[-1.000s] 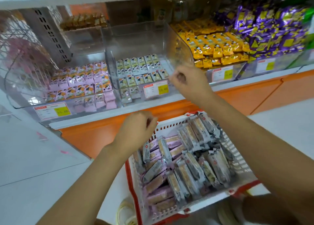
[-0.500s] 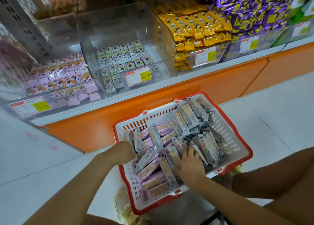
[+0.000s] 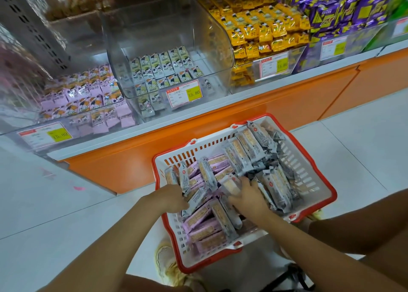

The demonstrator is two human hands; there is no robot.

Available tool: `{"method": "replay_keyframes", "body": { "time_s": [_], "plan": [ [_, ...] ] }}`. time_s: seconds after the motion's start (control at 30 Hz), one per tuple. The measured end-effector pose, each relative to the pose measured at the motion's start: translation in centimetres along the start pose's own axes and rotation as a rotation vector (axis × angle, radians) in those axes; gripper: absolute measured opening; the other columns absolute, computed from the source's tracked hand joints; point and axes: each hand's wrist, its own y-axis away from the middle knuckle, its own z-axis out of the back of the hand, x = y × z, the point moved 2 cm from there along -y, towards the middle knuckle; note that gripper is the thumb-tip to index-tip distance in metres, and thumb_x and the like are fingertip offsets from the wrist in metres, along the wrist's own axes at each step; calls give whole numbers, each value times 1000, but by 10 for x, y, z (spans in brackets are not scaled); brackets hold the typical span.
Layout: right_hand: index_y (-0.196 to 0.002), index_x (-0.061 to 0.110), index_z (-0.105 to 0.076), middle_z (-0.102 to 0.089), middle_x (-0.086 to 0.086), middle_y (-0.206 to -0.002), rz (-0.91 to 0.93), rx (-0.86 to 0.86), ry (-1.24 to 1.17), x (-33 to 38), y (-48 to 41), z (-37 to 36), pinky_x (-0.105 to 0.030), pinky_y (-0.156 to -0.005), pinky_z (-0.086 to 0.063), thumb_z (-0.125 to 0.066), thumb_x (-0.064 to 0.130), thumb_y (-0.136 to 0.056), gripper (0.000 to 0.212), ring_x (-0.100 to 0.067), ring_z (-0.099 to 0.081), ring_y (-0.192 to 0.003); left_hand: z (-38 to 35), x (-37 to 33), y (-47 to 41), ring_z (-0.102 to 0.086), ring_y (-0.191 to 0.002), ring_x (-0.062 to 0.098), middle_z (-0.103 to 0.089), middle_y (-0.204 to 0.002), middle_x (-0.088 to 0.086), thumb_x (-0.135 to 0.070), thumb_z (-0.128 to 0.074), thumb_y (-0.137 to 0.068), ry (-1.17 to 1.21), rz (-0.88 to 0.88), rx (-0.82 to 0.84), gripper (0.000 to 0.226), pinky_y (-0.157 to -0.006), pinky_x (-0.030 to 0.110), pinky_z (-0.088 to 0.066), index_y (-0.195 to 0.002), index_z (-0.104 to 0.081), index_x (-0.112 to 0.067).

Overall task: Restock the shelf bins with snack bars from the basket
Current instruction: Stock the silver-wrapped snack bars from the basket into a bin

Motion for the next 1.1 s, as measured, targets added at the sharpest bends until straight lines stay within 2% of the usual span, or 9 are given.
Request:
{"method": "replay_keyframes", "body": {
  "time_s": [0.13,0.2,0.27,0.37,0.53,0.6,0.73,0.9,1.1],
  "plan": [
    [-145,24,-34,-50,-1,-132,-56,130,-518,16,11,21,-41,-91,-48,-55,41,-93,58,-22,-55,-112,8,-10,4,-44,-46,12,-47,-56,1,-42,-57,-90,328,24,-64,41,-50,22,-37,-61,-48,-14],
    [-141,28,-39,-55,3,-122,60,118,-570,31,20,29,-30,-79,-55,-58,35,-92,53,-14,-61,-99,16,-26,17,-65,-61,12,-67,-78,6,-53,-62,-84,732,-38,7,47,-60,21,-52,-96,-64,-7],
    [-144,30,-35,-46,10,-130,244,12,-491,47,30,37,-14,-79,-49,-63,28,-90,60,-3,-56,-98,27,-44,33,-72,-78,17,-71,-98,11,-59,-66,-72,1027,-147,46,77,-70,25,-58,-119,-56,0],
    [-151,32,-21,-24,16,-133,425,-126,-328,66,42,45,-4,-92,-32,-67,23,-87,79,2,-36,-119,40,-59,51,-73,-82,19,-72,-92,13,-55,-70,-59,1246,-208,-28,68,-77,30,-59,-104,-62,-3],
    [-146,35,-31,-28,18,-130,583,-239,-344,85,55,59,11,-85,-16,-75,31,-81,79,34,-18,-110,54,-57,56,-72,-81,26,-71,-89,15,-60,-78,-42,1292,-103,-190,80,-85,41,-56,-91,-56,-1],
    [-142,37,-40,-35,21,-127,582,-229,-444,91,59,66,7,-89,-24,-73,38,-80,70,28,-27,-113,57,-55,58,-72,-83,28,-71,-96,17,-55,-83,-43,1395,-102,-188,90,-82,41,-58,-105,-54,3],
    [-127,32,-58,-59,14,-119,569,-231,-604,95,54,82,-16,-87,-46,-68,33,-86,41,1,-57,-106,63,-57,60,-69,-94,28,-67,-113,17,-23,-77,-75,1671,-158,-112,63,-69,31,-60,-126,-50,3],
    [-114,23,-63,-63,7,-109,333,-180,-978,94,38,102,-15,-61,-52,-51,21,-99,20,-2,-67,-86,77,-57,63,-71,-76,20,-72,-89,15,-1,-60,-85,1875,-245,-32,9,-70,31,-59,-94,-62,2],
    [-118,2,-58,-54,-8,-73,84,132,-1502,85,26,130,-15,-44,-43,-41,34,-101,40,-8,-47,-53,101,-47,64,-64,-108,29,-68,-110,18,-14,-92,-51,2111,-644,147,62,-76,45,-58,-109,-71,-9]
  ]
}}
